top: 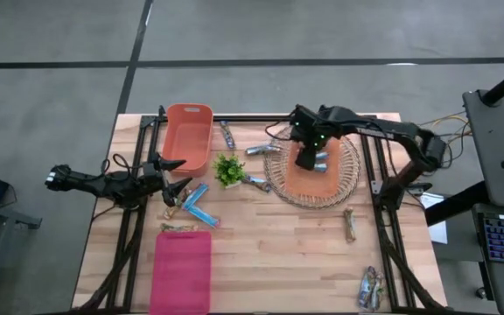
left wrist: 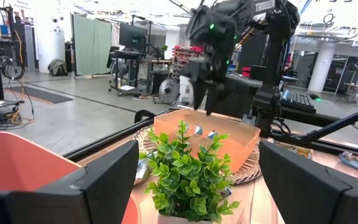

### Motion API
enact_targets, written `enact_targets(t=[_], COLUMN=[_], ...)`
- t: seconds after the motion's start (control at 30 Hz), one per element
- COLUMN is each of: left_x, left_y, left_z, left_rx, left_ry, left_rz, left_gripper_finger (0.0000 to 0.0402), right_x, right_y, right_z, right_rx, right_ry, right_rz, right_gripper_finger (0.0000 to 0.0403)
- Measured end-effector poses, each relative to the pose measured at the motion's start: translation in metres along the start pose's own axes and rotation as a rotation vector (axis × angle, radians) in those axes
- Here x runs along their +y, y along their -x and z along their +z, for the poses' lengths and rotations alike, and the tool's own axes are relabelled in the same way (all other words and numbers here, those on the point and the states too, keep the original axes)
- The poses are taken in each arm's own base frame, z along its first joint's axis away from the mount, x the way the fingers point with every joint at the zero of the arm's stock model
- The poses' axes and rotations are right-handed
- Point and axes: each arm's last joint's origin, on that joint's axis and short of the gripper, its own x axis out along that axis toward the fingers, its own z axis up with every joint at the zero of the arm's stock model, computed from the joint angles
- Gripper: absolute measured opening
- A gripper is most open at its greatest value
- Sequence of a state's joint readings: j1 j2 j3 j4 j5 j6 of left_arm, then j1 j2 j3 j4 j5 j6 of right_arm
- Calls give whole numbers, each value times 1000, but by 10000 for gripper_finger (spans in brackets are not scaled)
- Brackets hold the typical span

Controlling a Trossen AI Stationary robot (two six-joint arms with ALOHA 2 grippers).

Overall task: Pick and place Granola Bars by type
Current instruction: Put the yellow granola bar into the left orange bin

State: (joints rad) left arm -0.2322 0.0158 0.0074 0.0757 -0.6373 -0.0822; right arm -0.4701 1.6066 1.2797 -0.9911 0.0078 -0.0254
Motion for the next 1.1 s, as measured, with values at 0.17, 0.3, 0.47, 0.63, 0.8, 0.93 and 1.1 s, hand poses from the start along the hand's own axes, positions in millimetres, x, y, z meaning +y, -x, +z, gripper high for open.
enact_targets(t=[0.17, 0.3, 0.47, 0.63, 0.8, 0.93, 1.1], left_x=[0, 0, 0, 0, 0, 0, 0], left_y=[0, 0, 0, 0, 0, 0, 0], left_z=[0, 0, 0, 0, 0, 0, 0], left_rx=[0, 0, 0, 0, 0, 0, 0], left_ry=[0, 0, 0, 0, 0, 0, 0], left_rz=[-1, -1, -1, -1, 0, -1, -1], left_gripper_finger=[312, 312, 312, 312, 312, 312, 312], right_x=[11, 22, 37, 54, 68, 81, 96], right_y=[25, 39, 48, 50, 52, 55, 57], right_z=[-7, -12, -21, -34, -45, -52, -64], right_rx=[-77, -119, -101, -28, 30, 33, 48], right_ry=[-234, -326, -389, -458, -503, -551, -594], right_rz=[18, 44, 63, -13, -62, -72, -83], right_gripper_finger=[187, 189, 200, 222, 244, 257, 271])
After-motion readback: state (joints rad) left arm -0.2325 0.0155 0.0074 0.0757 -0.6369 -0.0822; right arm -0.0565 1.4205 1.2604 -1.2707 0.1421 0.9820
